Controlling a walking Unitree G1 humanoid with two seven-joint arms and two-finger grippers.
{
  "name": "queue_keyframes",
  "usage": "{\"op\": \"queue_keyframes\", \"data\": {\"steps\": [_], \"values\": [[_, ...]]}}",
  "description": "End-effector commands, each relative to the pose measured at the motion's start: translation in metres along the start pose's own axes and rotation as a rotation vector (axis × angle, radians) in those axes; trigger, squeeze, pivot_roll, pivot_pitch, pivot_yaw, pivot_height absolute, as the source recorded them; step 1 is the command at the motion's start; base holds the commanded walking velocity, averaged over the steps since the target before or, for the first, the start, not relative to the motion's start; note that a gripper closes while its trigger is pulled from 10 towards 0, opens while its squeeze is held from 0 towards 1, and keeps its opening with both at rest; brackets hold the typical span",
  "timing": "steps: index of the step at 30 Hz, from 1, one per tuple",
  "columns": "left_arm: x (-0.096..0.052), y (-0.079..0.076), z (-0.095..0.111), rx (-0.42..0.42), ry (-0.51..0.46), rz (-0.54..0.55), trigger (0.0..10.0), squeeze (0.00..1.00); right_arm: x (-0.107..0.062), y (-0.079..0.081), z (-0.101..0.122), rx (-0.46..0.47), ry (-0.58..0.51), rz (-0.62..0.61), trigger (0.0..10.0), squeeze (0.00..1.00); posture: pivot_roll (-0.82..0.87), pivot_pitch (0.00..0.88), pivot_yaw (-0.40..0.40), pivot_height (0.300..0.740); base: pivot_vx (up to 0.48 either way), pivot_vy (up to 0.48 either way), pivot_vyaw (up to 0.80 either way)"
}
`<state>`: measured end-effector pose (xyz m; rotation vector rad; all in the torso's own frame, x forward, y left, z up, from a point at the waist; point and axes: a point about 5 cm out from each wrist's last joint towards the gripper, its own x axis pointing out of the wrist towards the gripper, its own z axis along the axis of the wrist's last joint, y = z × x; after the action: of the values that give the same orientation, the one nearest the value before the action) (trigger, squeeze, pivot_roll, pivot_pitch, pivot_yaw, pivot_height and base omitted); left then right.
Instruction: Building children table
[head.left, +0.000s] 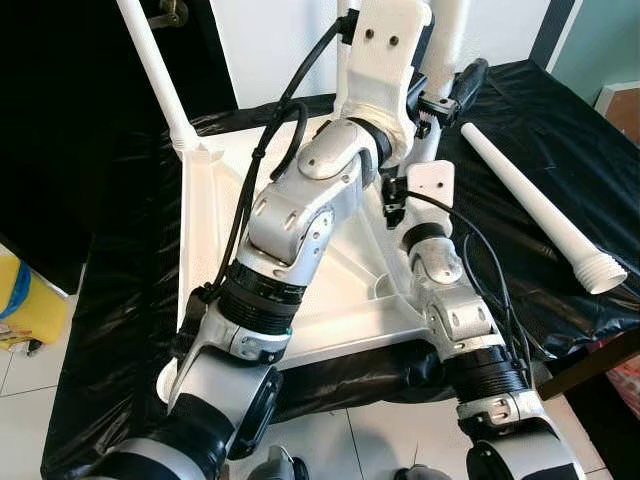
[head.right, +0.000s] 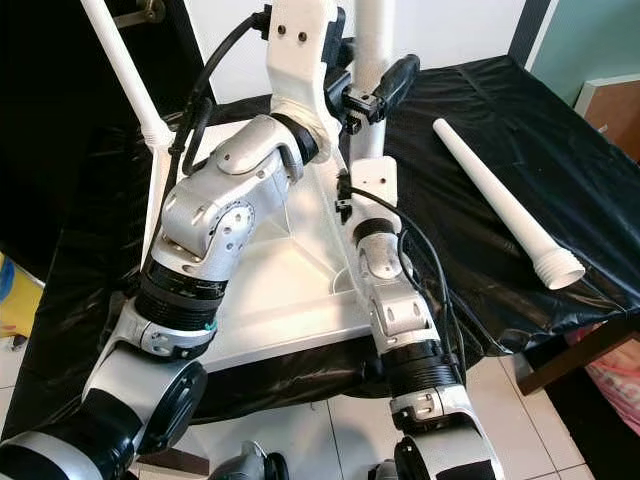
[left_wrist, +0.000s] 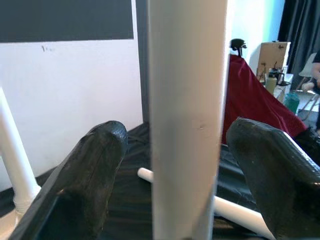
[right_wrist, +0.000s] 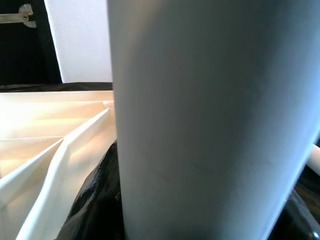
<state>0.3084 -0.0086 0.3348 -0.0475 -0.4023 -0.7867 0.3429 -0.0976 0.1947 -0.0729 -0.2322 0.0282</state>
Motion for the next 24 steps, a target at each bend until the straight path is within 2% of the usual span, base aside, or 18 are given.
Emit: {"op": "queue_keyframes", "data": {"steps": [1,2,4,9,10,14,21,24], "values": [[-0.002,-0.004,0.005,0.024,-0.034,-0.035,10.0,0.00,0.002,0.001,0.002,0.011,0.000,-0.004,10.0,0.00,-0.06,0.074,0.075,0.740,0.000,0.000,0.00],[-0.007,0.000,0.005,0.007,-0.068,-0.020,10.0,0.00,0.001,-0.004,0.001,0.026,0.003,-0.026,10.0,0.00,-0.06,0.073,0.074,0.740,0.000,0.000,0.00],[-0.010,0.001,0.004,0.005,-0.075,-0.013,10.0,0.00,0.001,-0.006,0.001,0.024,-0.001,-0.035,10.0,0.00,-0.06,0.073,0.074,0.740,0.000,0.000,0.00],[-0.016,0.004,-0.002,0.017,-0.073,0.002,10.0,0.00,-0.001,-0.012,0.003,0.020,-0.017,-0.049,10.0,0.00,-0.06,0.074,0.073,0.740,0.000,0.000,0.00],[-0.022,0.005,-0.006,0.027,-0.070,0.002,10.0,0.00,-0.003,-0.017,0.002,0.021,-0.022,-0.062,10.0,0.00,-0.06,0.074,0.073,0.740,0.000,0.000,0.00],[-0.030,0.005,-0.009,0.041,-0.071,-0.012,10.0,0.00,-0.007,-0.022,0.001,0.023,-0.023,-0.071,10.0,0.00,-0.06,0.074,0.070,0.740,0.000,0.000,0.00],[-0.057,0.007,-0.026,0.078,-0.015,-0.069,10.0,0.00,-0.022,-0.035,-0.005,0.004,-0.025,-0.060,10.0,0.00,-0.06,0.079,0.062,0.740,0.000,0.000,0.00],[-0.063,0.008,-0.031,0.088,0.004,-0.075,10.0,0.00,-0.025,-0.036,-0.006,-0.001,-0.031,-0.048,10.0,0.00,-0.06,0.082,0.062,0.740,0.000,0.000,0.00]]}}
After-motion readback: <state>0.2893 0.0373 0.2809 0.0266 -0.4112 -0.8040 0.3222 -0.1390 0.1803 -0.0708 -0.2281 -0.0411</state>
